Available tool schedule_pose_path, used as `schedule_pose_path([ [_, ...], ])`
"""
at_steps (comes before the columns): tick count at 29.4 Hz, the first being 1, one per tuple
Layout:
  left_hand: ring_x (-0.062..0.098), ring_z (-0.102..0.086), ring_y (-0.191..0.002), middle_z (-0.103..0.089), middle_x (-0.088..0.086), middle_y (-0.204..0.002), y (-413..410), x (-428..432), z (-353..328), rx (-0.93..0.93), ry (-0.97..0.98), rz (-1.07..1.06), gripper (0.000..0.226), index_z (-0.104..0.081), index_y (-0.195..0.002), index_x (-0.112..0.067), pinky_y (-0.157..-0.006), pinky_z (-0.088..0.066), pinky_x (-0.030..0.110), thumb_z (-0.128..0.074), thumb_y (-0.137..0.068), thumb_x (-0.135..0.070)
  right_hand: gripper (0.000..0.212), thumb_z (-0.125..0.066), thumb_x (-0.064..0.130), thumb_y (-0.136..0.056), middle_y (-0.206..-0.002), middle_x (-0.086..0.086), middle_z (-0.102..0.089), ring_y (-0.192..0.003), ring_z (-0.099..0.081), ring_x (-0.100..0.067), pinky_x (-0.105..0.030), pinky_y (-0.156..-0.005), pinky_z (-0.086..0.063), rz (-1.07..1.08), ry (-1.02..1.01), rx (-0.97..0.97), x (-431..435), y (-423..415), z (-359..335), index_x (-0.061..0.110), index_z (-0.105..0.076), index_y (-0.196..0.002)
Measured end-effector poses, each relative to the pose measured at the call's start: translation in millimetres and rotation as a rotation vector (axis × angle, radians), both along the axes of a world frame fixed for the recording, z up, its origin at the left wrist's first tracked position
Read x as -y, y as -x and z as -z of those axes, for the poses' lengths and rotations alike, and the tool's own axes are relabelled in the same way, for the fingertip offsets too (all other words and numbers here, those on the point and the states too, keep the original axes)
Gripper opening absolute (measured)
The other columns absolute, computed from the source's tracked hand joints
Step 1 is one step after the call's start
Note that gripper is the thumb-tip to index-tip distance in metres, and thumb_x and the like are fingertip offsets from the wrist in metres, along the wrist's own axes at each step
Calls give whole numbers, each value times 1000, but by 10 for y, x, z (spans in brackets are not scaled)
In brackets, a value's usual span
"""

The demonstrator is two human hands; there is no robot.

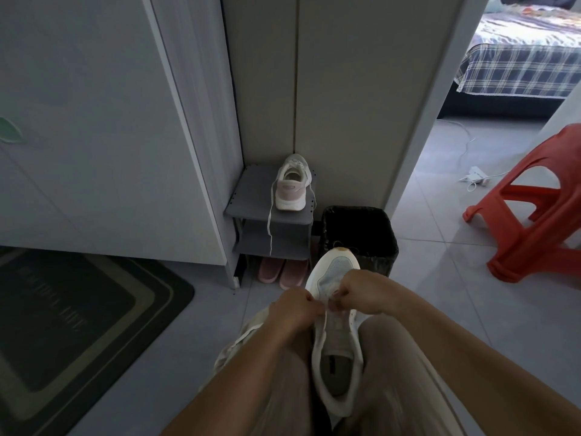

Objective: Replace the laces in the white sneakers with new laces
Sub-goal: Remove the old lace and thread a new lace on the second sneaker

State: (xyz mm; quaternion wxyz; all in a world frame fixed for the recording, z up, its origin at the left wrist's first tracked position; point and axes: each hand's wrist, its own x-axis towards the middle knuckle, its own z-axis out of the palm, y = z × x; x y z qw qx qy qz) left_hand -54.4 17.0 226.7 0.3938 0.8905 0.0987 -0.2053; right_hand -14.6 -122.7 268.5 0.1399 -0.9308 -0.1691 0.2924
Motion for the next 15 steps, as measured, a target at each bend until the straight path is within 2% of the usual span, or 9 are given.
schedule_pose_path([
  [3, 20, -57, -74, -54, -1, -66, -36, -58, 12, -36, 3, 27, 17, -55, -64, -16, -73, -43, 34, -58, -80, -21, 21, -64, 31, -82, -66, 3, -56, -70, -53, -14, -24, -63, -39, -5, -29, -83, -26, -54, -20, 11, -70, -81],
  [6, 19, -53, -74, -51, -4, -63, -19, -94, 29, -59, -21, 24, 25, -51, -60, -18, -74, -40, 32, -57, -83, -23, 17, -63, 27, -84, -59, 7, -50, -56, -44, -7, -18, -53, -32, -73, 36, -80, -41, -56, -72, 11, -70, -85],
  [8, 19, -54, -78, -49, -6, -63, 4, -80, 26, -62, -46, 23, 27, -49, -60, -20, -81, -41, 34, -56, -86, -26, 15, -62, 23, -85, -60, 5, -50, -54, -39, -6, -17, -51, -30, -108, 47, -117, -3, -82, -112, 10, -70, -82],
  [11, 20, -57, -97, -57, -3, -84, 57, -24, -9, -12, -153, 68, 19, -54, -78, -19, -98, -38, 38, -49, -91, -32, 19, -62, 24, -86, -59, 4, -44, -54, -35, -8, -20, -53, -28, -88, 13, -160, 80, -141, -137, 8, -69, -80],
  [13, 18, -54, -105, -59, 0, -101, 79, -6, -23, 35, -235, 103, 16, -53, -87, -20, -100, -32, 37, -45, -94, -33, 22, -64, 25, -84, -59, 2, -44, -56, -35, -11, -23, -54, -28, -69, -1, -157, 107, -164, -96, 4, -70, -84],
  [15, 18, -54, -105, -58, 1, -102, 84, -13, -19, 74, -267, 121, 15, -49, -86, -21, -99, -32, 37, -44, -94, -32, 20, -66, 24, -82, -60, 0, -47, -57, -37, -11, -23, -55, -30, -23, -39, -114, 116, -165, -43, 5, -72, -83],
])
